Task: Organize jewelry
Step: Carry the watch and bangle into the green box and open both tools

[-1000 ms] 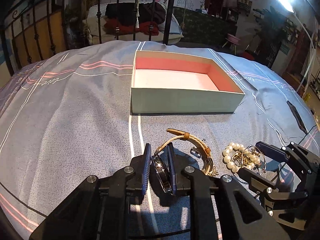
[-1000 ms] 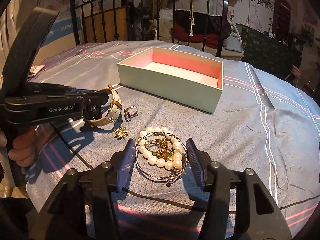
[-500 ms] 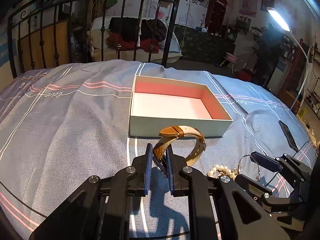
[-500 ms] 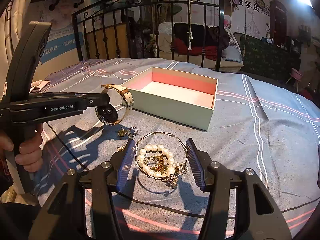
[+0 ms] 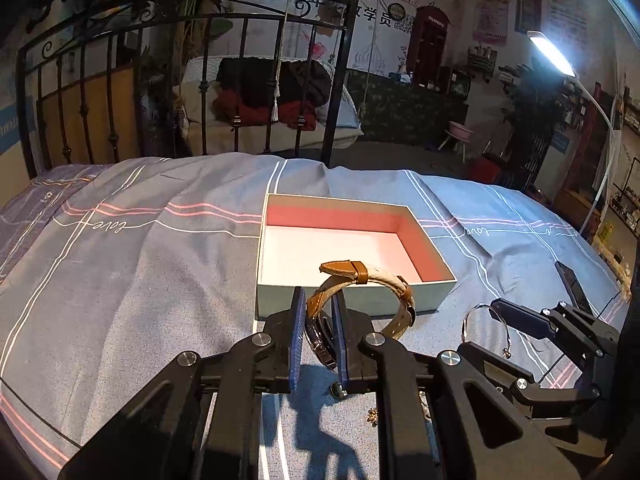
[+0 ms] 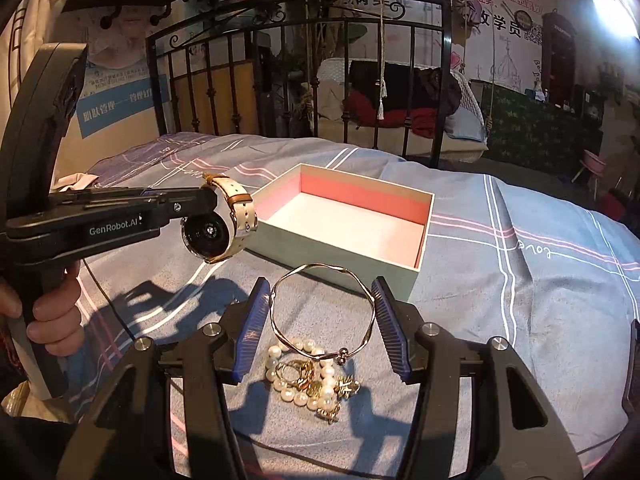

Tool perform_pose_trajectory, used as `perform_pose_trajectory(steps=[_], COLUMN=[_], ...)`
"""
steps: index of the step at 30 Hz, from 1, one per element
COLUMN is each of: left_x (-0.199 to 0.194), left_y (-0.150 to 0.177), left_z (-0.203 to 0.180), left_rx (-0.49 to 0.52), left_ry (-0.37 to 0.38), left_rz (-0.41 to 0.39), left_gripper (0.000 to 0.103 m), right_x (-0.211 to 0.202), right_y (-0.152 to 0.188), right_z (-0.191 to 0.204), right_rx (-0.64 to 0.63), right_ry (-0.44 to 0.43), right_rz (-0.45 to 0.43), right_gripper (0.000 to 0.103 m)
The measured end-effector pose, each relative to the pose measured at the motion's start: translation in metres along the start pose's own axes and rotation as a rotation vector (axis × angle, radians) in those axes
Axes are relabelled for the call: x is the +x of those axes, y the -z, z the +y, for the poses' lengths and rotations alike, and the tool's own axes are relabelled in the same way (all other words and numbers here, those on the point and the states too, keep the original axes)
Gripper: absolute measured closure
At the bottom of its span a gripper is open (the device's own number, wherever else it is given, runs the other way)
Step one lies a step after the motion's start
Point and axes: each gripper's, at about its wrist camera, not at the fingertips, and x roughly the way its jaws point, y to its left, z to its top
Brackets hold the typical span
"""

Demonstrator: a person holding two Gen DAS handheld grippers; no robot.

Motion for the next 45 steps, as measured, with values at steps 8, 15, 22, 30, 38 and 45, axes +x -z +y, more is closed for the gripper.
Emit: perform_pose_trajectory(steps=[8, 15, 22, 30, 38, 45], left_x=[0.014, 0.039, 0.066, 0.088, 0.102, 0.118], left_y=[-0.023, -0.038, -0.043, -0.042, -0.041, -0.04], left_z=[-0.009, -0.009, -0.009, -0.006, -0.004, -0.002], left_rx=[0.023, 0.019, 0.019, 0.011, 0.008, 0.004], left_ry=[-0.002, -0.019, -0.038, -0.06, -0.068, -0.078], left_rz=[-0.025, -0.02, 0.014, 0.06, 0.1, 0.153], left_gripper=[0.09, 0.09, 0.09, 0.09, 0.09, 0.09], right_x=[0.029, 0.06, 0.089, 0.116, 0.13, 0.144], right_y=[-0.036, -0.056, -0.062, -0.063, -0.06, -0.059], right_z=[-0.014, -0.029, -0.035, -0.035, -0.037, -0.04], right_rx=[0.002, 0.006, 0.01, 0.003, 0.014, 0.018], right_ry=[0.003, 0.01, 0.01, 0.008, 0.005, 0.009], right_rz=[-0.017, 0.005, 0.057, 0.118, 0.152, 0.201], right_gripper=[0.05, 0.05, 0.05, 0.05, 0.05, 0.05])
